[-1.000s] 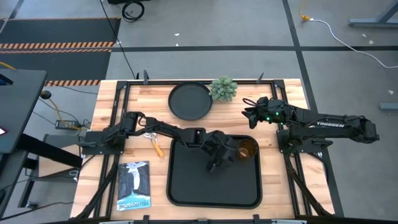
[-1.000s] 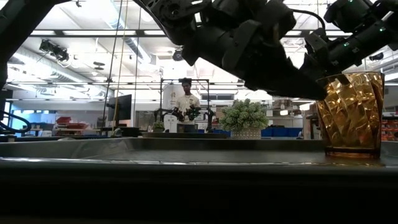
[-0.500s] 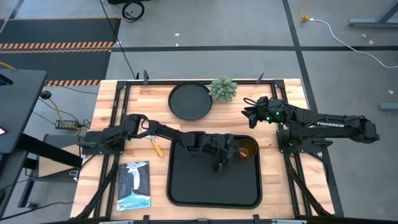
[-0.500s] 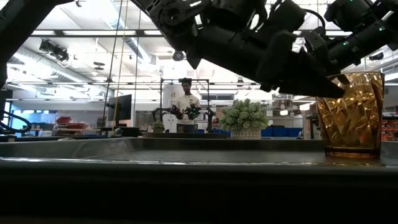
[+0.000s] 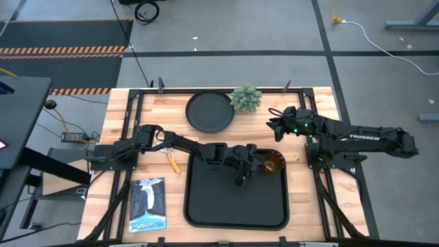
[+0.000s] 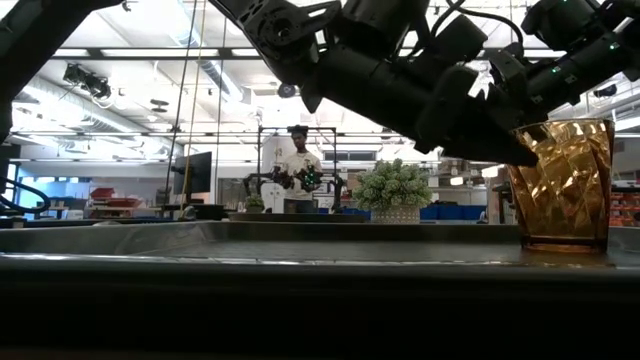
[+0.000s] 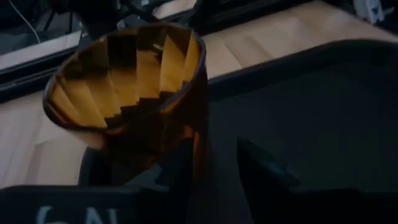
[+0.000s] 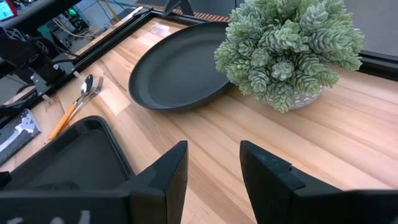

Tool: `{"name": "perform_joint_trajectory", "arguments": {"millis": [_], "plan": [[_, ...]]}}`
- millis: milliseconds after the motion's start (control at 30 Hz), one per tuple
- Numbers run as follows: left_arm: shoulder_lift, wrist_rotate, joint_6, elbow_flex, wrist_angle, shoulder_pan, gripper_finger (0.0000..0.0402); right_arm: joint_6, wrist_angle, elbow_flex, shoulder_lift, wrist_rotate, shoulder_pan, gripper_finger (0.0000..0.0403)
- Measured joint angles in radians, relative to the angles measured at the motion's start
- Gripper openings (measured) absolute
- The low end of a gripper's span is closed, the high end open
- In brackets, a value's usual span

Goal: Pick and place plate/cup/fork/spoon on tray
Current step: Put the gold orange cup on the black tray, then put the black plate on the black tray to the bottom right of the orange cup

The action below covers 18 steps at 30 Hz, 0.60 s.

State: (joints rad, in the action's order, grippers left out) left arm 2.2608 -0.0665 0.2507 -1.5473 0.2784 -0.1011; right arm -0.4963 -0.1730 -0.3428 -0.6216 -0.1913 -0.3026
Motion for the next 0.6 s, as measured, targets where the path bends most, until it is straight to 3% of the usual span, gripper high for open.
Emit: {"name": "perform_joint_trajectory", "arguments": {"millis": [367,600], "plan": [[-0.06,0.028,-0.004,0.001,-0.224,0.027,0.0134,0.031,-0.004,0.0,0.0,0.0,0.0,0.0153],[-0.117,0.129,0.028,0.0,-0.401,0.028,0.0122,0.048,0.078,0.0,0.0,0.003,0.0,0.0153]]}}
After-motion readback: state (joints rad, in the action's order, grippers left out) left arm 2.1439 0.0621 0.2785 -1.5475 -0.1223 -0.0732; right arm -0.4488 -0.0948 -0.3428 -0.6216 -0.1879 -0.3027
